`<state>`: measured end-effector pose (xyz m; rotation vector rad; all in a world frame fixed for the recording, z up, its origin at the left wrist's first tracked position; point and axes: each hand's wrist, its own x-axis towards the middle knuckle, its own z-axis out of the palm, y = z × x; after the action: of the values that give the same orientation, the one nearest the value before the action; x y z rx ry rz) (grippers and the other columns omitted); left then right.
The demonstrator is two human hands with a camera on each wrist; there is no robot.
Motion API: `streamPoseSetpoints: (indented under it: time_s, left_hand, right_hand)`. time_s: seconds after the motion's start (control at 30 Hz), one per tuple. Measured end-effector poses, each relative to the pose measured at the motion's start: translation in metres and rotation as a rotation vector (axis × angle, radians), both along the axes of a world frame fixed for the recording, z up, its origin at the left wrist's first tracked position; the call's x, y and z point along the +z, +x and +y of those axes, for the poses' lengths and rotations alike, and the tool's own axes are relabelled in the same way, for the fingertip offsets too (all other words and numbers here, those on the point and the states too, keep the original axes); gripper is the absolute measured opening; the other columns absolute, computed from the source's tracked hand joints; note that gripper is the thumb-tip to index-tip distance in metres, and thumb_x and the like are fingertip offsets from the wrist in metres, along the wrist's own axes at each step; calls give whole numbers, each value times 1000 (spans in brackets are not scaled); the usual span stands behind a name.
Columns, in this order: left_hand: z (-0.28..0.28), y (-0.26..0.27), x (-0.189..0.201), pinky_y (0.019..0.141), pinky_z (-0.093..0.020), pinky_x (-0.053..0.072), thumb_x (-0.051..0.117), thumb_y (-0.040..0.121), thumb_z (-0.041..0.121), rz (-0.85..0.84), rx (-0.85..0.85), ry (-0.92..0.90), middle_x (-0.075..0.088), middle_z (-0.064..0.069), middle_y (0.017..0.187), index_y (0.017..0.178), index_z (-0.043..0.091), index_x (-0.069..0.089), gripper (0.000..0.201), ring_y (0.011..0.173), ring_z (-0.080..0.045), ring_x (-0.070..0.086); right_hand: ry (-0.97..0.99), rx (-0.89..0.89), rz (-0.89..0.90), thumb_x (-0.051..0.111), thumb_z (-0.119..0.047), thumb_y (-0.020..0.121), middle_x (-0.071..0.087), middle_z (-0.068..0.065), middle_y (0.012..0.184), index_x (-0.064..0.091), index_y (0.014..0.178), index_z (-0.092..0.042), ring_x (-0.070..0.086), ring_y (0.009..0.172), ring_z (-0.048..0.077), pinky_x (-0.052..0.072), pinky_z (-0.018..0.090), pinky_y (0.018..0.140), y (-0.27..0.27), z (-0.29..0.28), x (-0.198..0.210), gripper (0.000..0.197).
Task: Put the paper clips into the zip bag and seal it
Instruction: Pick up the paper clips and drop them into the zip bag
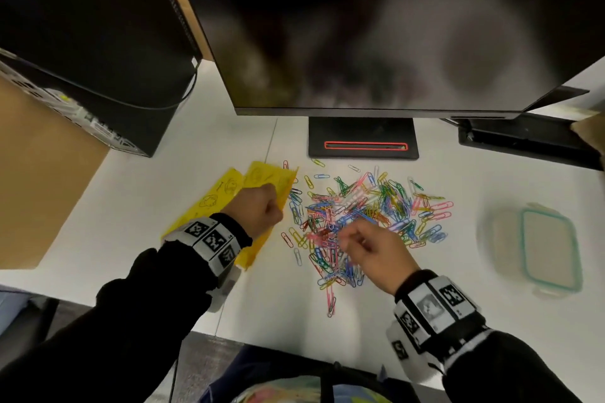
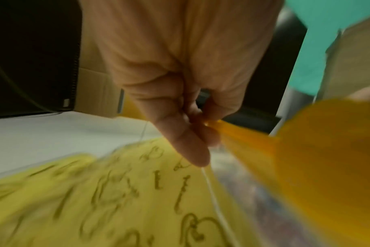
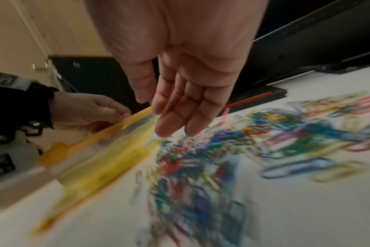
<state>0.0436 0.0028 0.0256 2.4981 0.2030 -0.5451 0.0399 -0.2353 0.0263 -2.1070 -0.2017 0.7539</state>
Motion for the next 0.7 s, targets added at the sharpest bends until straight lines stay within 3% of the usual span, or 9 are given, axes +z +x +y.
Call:
streamPoseSetpoints:
  time_s: [0.1, 0.2, 0.3, 0.4, 0.47, 0.6, 0.7]
  left_hand:
    - [-34, 3, 27, 63, -32, 46, 57, 79, 16, -78, -54, -128, 60, -8, 72, 81, 13, 52, 6, 66, -22, 52]
    - [-62, 2, 34, 63, -30, 47, 61, 74, 11, -65, -57, -253, 66, -12, 72, 84, 16, 55, 13, 64, -24, 56]
    - [-71, -1, 28, 62, -33, 47, 61, 71, 6, -61, 2, -292, 64, -3, 66, 86, 12, 53, 18, 65, -27, 60]
    - [-67, -1, 26, 59, -30, 44, 55, 75, 3, -235, 55, -249, 60, -11, 71, 81, 19, 50, 17, 58, -24, 54]
    - [-59, 2, 26, 60, -32, 49, 53, 78, -1, -405, 32, -123, 56, -15, 82, 77, 12, 59, 14, 60, -29, 57]
    - [-50, 6, 31, 46, -26, 47, 62, 70, -10, -502, -34, 85, 54, -18, 88, 85, 9, 70, 26, 48, -30, 55]
    - [-52, 4, 31, 41, -21, 45, 68, 61, -8, -477, -183, 192, 55, -16, 81, 88, 10, 72, 32, 47, -26, 55]
  right_hand:
    - [161, -161, 99, 61, -30, 86, 70, 8, 87, 52, 101, -28, 70, 69, 24, 57, 35, 71, 8, 27, 11, 18]
    - [264, -329, 169, 59, -14, 87, 66, 24, 90, 43, 106, -23, 67, 64, 32, 59, 48, 66, 17, 38, 11, 27]
    - [269, -345, 109, 54, 0, 86, 66, 26, 85, 41, 101, -26, 66, 65, 39, 58, 52, 60, 22, 33, 6, 32]
    - [257, -371, 52, 47, 9, 85, 64, 22, 75, 36, 87, -29, 65, 55, 32, 58, 42, 55, 23, 24, 5, 40]
    - [198, -406, -22, 45, 10, 85, 60, 24, 73, 32, 82, -28, 62, 49, 27, 55, 35, 49, 26, 16, 3, 41]
    - [43, -249, -134, 56, -4, 85, 59, 20, 71, 33, 73, -34, 61, 50, 30, 55, 46, 49, 29, 14, -7, 40]
    - [45, -222, -143, 68, -30, 80, 62, 10, 74, 38, 80, -30, 63, 61, 26, 54, 44, 60, 30, 18, -13, 29]
